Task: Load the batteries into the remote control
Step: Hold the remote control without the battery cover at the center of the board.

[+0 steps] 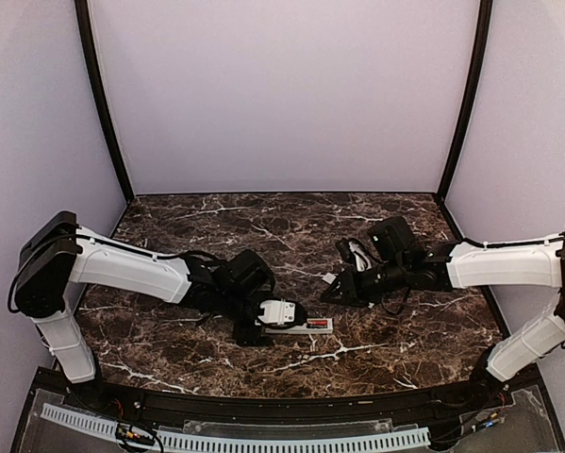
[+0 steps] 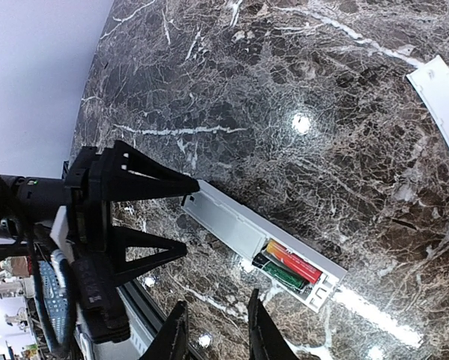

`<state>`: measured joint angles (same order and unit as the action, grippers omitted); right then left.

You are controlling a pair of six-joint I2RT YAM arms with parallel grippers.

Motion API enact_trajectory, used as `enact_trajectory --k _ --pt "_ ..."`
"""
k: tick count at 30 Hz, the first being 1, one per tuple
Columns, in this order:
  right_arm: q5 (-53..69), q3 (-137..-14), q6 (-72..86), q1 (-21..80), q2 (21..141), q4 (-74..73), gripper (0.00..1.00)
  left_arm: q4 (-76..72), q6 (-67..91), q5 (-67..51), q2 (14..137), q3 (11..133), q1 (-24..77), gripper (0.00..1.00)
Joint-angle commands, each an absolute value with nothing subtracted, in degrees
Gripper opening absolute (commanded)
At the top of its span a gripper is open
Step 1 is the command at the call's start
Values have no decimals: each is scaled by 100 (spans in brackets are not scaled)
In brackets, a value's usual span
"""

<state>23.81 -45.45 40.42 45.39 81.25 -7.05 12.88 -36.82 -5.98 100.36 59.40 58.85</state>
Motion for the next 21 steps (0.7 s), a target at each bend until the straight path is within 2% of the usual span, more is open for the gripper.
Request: enact_trajectory --k 1,8,13,21 --pt "2422 -4456 4130 4581 8162 -531 25 1024 -3771 -539 10350 5985 5812 73" --pt "2309 -4503 4129 4599 8251 -648 23 784 -3396 -824 10488 5954 5699 70" --pt "2325 -4411 4241 4638 8539 -392 20 879 -2936 -1019 10535 6033 5695 59" --pt "2432 -4595 4266 4913 9105 -204 15 448 -1858 -1316 10393 5768 5704 50"
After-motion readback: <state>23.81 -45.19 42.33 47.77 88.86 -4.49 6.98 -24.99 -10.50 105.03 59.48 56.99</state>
